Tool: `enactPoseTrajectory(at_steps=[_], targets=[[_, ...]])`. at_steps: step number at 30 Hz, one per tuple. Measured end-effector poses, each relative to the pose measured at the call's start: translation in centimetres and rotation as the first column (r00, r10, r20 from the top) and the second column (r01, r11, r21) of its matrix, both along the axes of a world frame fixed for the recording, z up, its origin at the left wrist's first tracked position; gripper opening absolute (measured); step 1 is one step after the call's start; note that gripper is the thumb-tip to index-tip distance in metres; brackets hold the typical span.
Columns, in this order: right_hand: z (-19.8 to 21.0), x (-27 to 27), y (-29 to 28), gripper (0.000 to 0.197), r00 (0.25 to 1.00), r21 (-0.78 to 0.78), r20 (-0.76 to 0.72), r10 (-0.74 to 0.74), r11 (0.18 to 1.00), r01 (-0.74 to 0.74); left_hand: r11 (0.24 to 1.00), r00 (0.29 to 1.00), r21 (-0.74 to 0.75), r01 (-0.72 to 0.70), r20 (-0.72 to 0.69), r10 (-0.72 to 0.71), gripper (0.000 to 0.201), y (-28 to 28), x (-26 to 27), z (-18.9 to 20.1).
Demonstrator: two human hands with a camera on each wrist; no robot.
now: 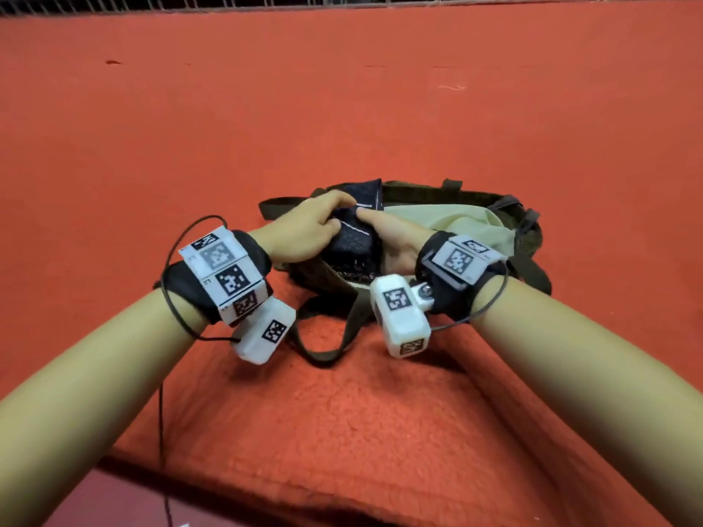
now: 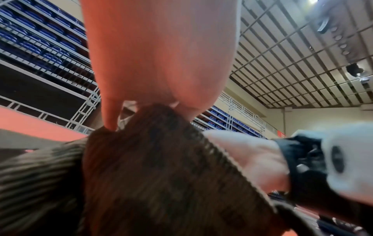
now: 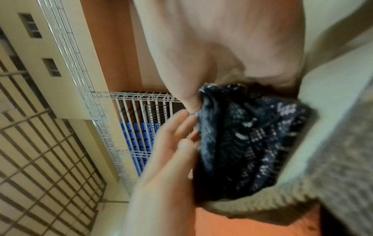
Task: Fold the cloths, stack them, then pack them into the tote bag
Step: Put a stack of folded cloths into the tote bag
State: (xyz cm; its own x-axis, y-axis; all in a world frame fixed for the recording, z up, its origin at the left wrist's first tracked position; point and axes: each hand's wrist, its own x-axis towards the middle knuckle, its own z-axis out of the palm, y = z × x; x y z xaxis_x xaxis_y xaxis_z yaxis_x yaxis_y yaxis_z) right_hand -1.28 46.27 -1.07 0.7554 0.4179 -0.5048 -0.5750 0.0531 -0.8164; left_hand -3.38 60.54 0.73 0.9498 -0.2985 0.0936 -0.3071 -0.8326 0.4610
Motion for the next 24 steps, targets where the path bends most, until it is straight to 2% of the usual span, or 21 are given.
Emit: enactPoseTrajectory(at_steps=[2,4,6,7,8,10,11,13,15,17,18,20,22,24], targets=[[1.1,0.2,-1.9,0.025,0.996,-0.142,0.08,0.039,0.99,-0.027,1.0,0.998,0.025,-0.007,-0.059,0.009,0.038,-0.1,0.4,0.1],[2.0,1.0,-4.5,0.013,0.957,-0.374,0.282,0.072,0.926,0.041,0.999,0.999,0.041,-0.036,-0.031,0.037,0.033,0.2,1.1,0.3],[3.0,2.1,-7.1,0.02,0.845,-0.541,0.522,0.11,0.81,0.228,0.997,0.998,0.056,-0.052,0.033,0.05,0.033,0.1,1.6,0.5],[3.5,2.7,-8.0,0.024,0.757,-0.605,0.628,0.177,0.723,0.333,0.997,0.998,0.072,-0.038,0.043,0.035,0.039,-0.3,1.7,0.6],[3.8,3.5,-8.6,0.028,0.685,-0.666,0.674,0.275,0.626,0.404,0.995,1.0,0.097,-0.011,0.026,0.008,0.049,-0.8,1.7,0.6],[3.5,5.2,-8.5,0.041,0.63,-0.789,0.608,0.482,0.452,0.416,0.981,0.997,0.188,0.039,-0.07,-0.026,0.061,-2.2,1.5,0.4],[3.0,6.1,-8.1,0.048,0.621,-0.839,0.542,0.567,0.406,0.362,0.969,0.992,0.242,0.058,-0.122,-0.029,0.064,-2.8,1.3,0.3],[2.0,7.3,-6.9,0.055,0.599,-0.902,0.426,0.678,0.367,0.227,0.937,0.983,0.331,0.11,-0.177,-0.053,0.067,-3.2,1.1,0.0],[1.8,8.4,-6.0,0.049,0.567,-0.928,0.37,0.736,0.321,0.19,0.898,0.977,0.405,0.17,-0.189,-0.1,0.067,-3.0,0.9,-0.2],[2.3,9.7,-5.6,0.035,0.537,-0.925,0.369,0.759,0.243,0.292,0.871,0.971,0.44,0.219,-0.186,-0.15,0.072,-2.3,0.9,-0.4],[2.8,10.2,-5.5,0.029,0.529,-0.907,0.4,0.748,0.238,0.348,0.867,0.967,0.437,0.238,-0.187,-0.171,0.076,-2.0,0.8,-0.5],[4.1,10.9,-5.1,0.023,0.478,-0.831,0.539,0.694,0.347,0.434,0.88,0.959,0.393,0.268,-0.2,-0.202,0.083,-1.5,0.8,-0.6],[6.4,11.4,-4.4,0.024,0.367,-0.698,0.703,0.61,0.493,0.519,0.871,0.955,0.403,0.28,-0.205,-0.213,0.081,-1.4,1.0,-0.7],[9.4,11.8,-3.7,0.025,0.219,-0.531,0.829,0.515,0.601,0.598,0.79,0.967,0.558,0.255,-0.145,-0.209,0.078,-1.7,1.3,-0.8]])
